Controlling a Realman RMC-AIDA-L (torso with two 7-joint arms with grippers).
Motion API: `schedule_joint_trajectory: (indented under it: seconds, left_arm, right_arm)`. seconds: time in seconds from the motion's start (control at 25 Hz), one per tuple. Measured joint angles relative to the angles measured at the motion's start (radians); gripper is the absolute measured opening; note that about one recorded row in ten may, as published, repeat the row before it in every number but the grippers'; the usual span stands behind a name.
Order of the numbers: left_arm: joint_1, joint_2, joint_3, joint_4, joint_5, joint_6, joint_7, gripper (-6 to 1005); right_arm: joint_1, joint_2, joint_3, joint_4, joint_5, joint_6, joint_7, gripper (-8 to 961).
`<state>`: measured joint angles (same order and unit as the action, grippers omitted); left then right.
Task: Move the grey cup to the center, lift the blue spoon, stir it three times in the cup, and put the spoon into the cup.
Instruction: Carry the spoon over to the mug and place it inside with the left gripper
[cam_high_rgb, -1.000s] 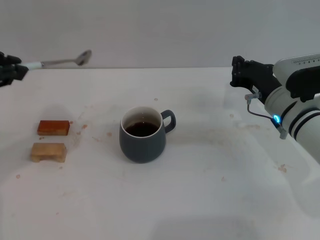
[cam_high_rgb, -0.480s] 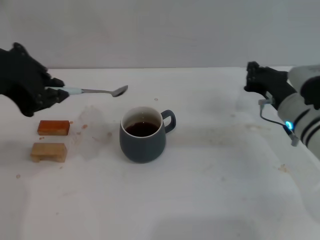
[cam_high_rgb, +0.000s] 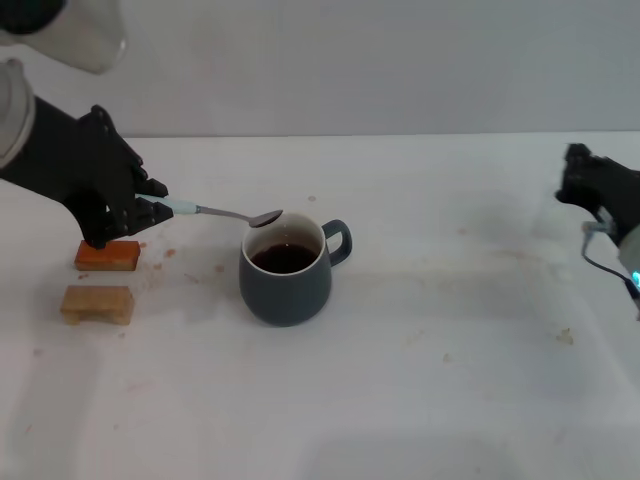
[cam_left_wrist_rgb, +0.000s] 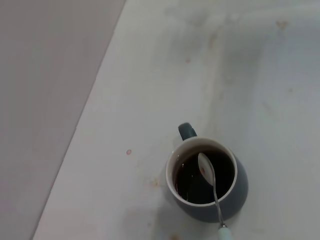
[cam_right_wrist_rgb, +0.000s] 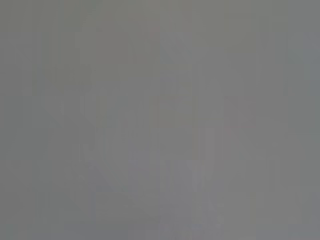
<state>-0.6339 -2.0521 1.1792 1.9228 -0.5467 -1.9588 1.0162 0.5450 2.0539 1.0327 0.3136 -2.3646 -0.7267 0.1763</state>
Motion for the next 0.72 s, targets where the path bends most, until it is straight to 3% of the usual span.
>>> schedule_joint_trajectory:
  seconds: [0.72]
  left_arm:
    - [-0.136,-0.014,0.119,-0.193,0.165,0.073,0.15,143]
  right_arm:
    - [-0.112,0.009,0.045,-0.014,0.001,-0.088,0.0,34]
